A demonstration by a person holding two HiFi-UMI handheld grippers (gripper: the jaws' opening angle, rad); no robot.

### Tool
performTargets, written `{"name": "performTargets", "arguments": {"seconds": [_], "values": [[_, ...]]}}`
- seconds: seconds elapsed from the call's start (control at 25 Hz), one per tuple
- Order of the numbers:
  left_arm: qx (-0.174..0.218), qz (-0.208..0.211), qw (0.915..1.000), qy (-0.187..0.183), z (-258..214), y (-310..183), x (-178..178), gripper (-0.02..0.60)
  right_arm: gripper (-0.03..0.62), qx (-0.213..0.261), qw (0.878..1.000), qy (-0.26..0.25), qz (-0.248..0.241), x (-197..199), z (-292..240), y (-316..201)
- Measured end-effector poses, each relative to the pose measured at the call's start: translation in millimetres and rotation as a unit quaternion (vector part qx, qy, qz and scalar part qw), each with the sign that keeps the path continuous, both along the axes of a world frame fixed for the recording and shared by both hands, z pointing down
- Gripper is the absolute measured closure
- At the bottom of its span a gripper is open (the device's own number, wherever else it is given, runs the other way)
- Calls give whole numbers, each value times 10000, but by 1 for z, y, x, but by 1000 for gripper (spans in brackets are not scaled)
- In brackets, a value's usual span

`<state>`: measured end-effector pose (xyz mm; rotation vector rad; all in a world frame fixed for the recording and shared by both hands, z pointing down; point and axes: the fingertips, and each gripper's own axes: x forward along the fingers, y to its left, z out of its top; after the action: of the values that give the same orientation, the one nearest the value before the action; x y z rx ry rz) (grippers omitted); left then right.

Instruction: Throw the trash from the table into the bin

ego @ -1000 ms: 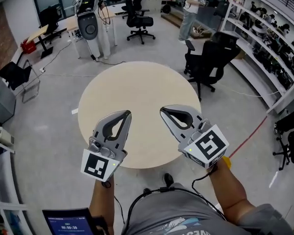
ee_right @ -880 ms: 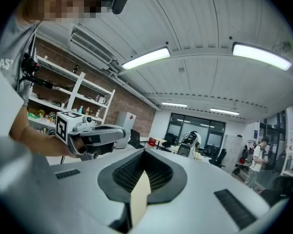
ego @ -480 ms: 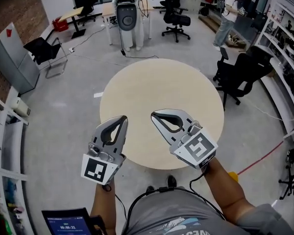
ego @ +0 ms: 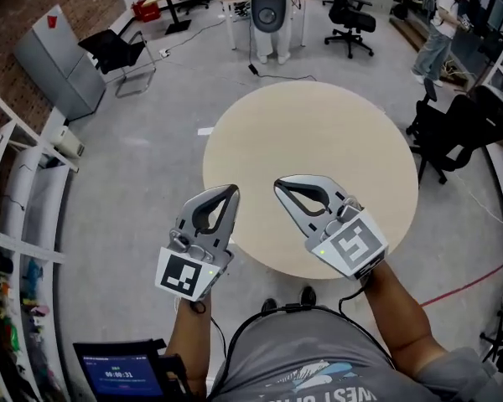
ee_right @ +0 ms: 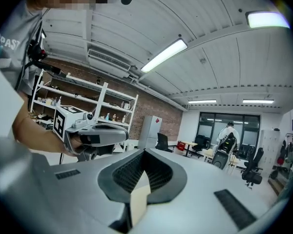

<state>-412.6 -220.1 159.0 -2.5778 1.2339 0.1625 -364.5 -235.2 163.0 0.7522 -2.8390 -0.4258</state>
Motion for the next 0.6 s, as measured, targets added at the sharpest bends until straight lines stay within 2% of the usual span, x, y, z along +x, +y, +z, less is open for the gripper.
{"name": "performTargets", "arguments": {"seconds": [0.2,0.6], "values": [[-144,-120,9997,143,8,0,-6,538,585,-163,9998,24,-122,-9,12,-2],[-134,-99,9996,219,12,-3,-6,538,585,-213,9996,148,-71,-7,20,-5]]}}
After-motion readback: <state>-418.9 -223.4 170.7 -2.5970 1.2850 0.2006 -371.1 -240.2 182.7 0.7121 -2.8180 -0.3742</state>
